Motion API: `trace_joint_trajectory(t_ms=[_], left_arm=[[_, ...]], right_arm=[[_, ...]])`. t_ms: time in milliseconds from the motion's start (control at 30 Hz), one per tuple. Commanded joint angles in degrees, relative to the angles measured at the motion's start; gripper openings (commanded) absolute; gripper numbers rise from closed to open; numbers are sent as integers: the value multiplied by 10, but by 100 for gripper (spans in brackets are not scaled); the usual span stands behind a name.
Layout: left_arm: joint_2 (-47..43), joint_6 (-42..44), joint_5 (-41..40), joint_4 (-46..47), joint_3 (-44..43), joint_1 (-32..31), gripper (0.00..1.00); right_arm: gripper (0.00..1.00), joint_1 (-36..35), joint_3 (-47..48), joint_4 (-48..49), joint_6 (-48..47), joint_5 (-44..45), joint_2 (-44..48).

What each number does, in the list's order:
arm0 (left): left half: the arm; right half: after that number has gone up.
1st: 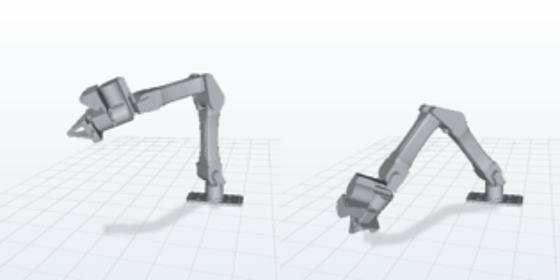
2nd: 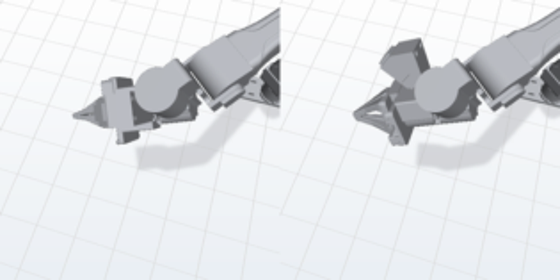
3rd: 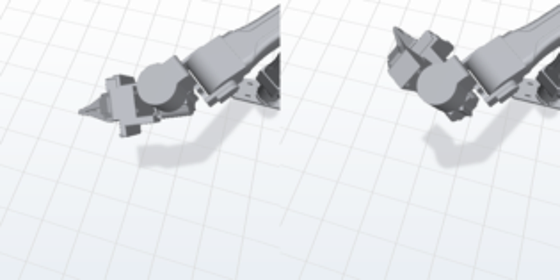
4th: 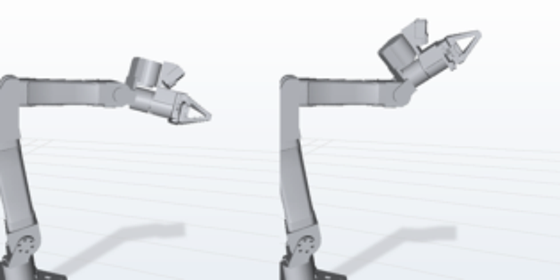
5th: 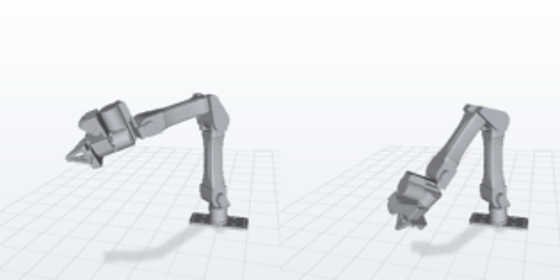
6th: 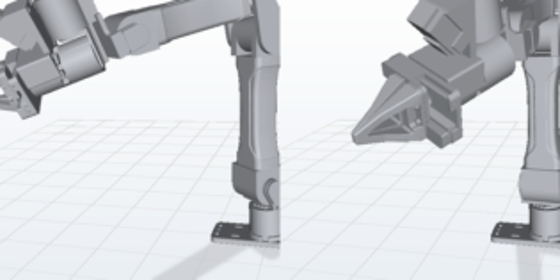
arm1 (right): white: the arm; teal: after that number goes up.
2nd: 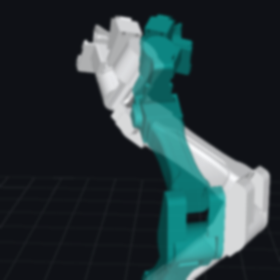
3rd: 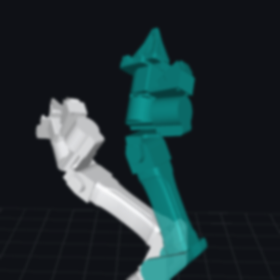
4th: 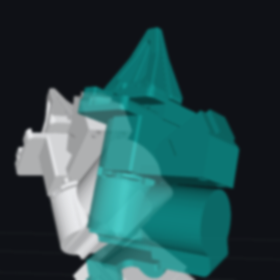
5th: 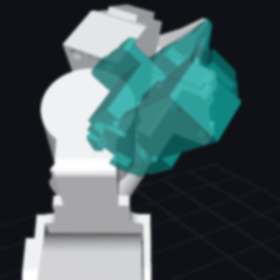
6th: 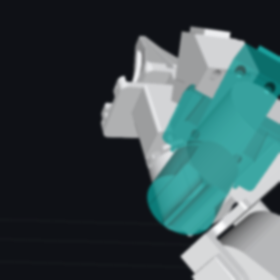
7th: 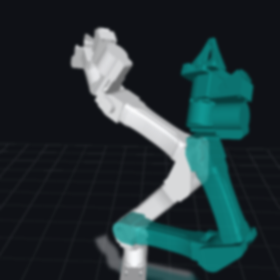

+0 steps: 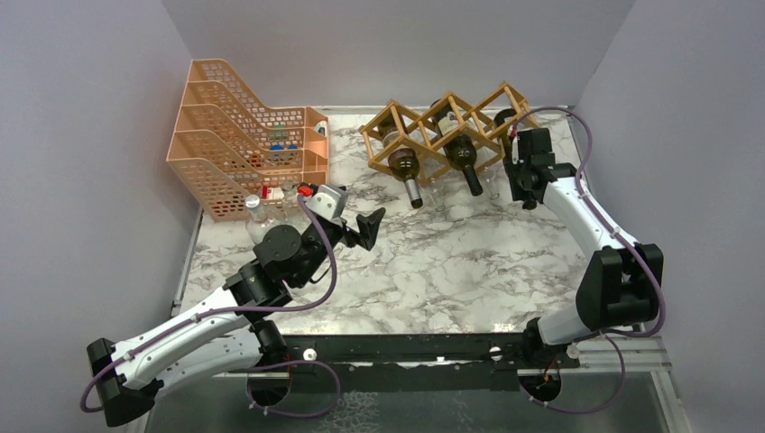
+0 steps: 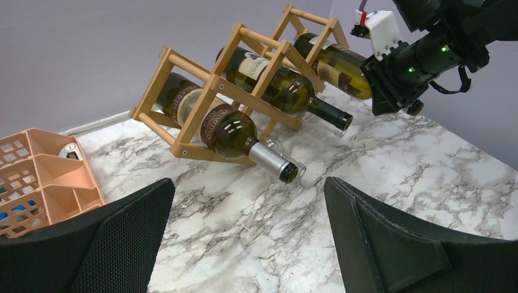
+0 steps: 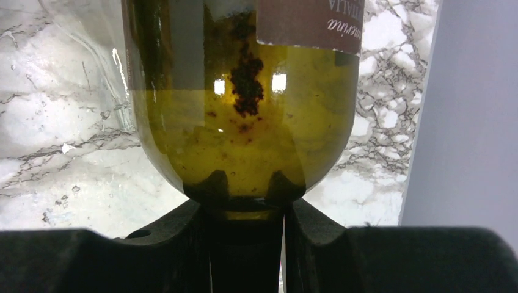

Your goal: Put the wine bottle on the wine rack

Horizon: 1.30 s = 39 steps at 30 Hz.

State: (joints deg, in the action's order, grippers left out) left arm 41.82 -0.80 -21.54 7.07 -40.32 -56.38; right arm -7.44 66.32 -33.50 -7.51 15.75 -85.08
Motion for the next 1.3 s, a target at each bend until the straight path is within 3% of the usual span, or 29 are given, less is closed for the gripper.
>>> trace_joint_trajectory(t_ms=[0, 433, 900, 1267], left_arm=[[1, 6, -10, 3, 9, -2, 99], [5, 8, -6, 5, 8, -2, 99], [10, 8, -5, 9, 5, -2, 99], [21, 8, -2, 10, 1, -3, 99]], right_arm=[[2, -4, 18, 79, -66, -41, -3], [2, 40, -14, 166, -148, -124, 21], [7, 44, 24, 195, -190, -138, -46], [26, 44, 100, 143, -175, -144, -114]])
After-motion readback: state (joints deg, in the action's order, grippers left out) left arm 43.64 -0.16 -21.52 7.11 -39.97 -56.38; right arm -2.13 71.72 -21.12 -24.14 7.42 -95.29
